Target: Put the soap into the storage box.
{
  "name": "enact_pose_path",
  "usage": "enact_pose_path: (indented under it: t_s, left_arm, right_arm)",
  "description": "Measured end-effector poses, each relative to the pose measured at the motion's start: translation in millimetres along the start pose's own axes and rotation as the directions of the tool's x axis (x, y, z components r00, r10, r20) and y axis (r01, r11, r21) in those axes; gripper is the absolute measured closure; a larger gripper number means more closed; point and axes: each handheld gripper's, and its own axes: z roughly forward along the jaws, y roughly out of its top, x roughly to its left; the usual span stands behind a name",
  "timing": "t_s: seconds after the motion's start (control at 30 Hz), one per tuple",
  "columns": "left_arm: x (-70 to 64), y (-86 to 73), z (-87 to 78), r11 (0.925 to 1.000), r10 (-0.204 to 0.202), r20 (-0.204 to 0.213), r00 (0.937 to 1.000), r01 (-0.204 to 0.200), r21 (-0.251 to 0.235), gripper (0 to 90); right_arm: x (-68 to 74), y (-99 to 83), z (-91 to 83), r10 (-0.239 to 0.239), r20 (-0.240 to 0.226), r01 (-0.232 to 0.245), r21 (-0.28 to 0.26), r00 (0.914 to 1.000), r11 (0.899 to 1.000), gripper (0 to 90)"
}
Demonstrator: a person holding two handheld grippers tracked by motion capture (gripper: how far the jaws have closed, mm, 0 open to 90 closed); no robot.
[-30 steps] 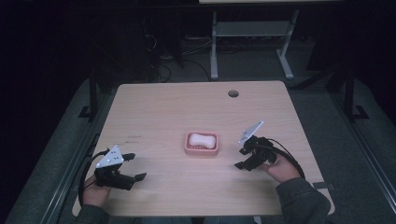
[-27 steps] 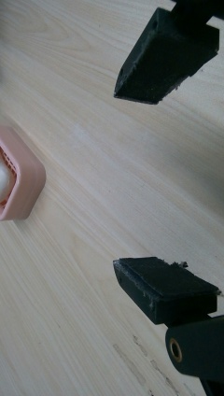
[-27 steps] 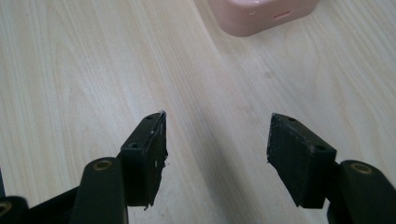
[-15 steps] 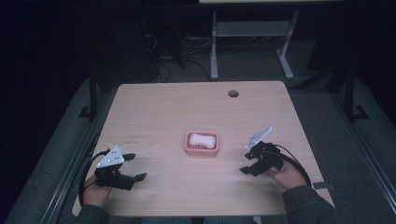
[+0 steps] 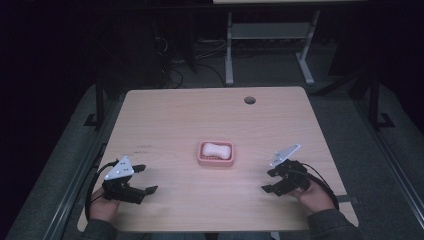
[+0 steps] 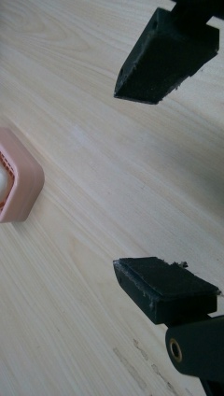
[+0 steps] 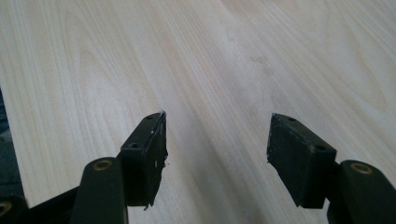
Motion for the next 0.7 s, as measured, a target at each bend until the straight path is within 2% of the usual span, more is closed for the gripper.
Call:
enact_pose_path:
  t_s: [0.17, 0.7]
  left_arm:
    - [-0.2, -0.3, 0.1, 1.0000, 0.001, -0.001, 1.0000, -0.001, 0.001, 14.8]
    - [-1.4, 0.3, 1.1, 1.0000, 0.005, 0.000, 1.0000, -0.005, 0.003, 14.8]
  right_arm:
    - [3.9, -8.1, -2.9, 0.022, -0.002, -0.022, -0.014, 0.9997, 1.000, 37.2]
    - [18.7, -37.2, -14.6, 0.052, 0.041, -0.049, -0.079, 0.9978, 0.996, 34.7]
